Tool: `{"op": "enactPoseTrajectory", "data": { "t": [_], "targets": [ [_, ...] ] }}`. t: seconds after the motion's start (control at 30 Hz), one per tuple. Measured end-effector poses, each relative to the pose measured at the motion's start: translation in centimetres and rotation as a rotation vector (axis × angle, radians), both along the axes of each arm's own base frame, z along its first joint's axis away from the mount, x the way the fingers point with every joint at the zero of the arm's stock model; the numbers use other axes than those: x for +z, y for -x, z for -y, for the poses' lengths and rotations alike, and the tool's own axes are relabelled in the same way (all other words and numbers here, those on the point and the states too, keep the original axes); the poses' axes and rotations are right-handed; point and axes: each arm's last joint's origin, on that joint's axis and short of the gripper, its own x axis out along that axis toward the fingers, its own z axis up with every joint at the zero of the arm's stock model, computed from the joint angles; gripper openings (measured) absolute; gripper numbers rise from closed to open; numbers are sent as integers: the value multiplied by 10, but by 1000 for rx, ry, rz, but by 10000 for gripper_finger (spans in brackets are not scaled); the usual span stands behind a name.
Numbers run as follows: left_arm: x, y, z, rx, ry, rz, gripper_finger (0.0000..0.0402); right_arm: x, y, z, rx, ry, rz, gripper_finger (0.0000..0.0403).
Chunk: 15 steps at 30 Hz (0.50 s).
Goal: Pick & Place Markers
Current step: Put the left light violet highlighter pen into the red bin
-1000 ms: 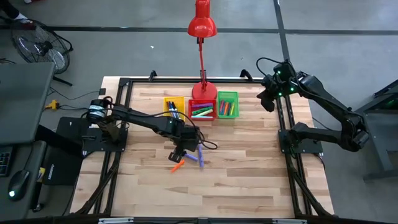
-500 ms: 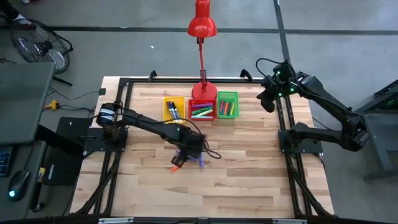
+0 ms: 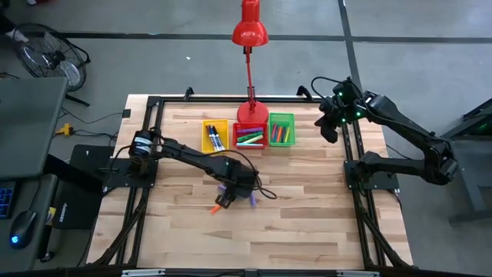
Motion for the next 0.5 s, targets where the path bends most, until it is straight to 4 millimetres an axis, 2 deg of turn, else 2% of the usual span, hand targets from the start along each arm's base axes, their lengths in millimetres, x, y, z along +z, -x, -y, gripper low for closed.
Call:
{"op": "enactPoseTrajectory", "data": {
  "t": [0.27,0.5],
  "targets": [
    [-8,-1,-1,13,-20,-23,195,0,0,1,-8,21,-17,0],
    [-9,-2,-7,90,20,-34,151,0,0,1,-7,21,-17,0]
  ]
}}
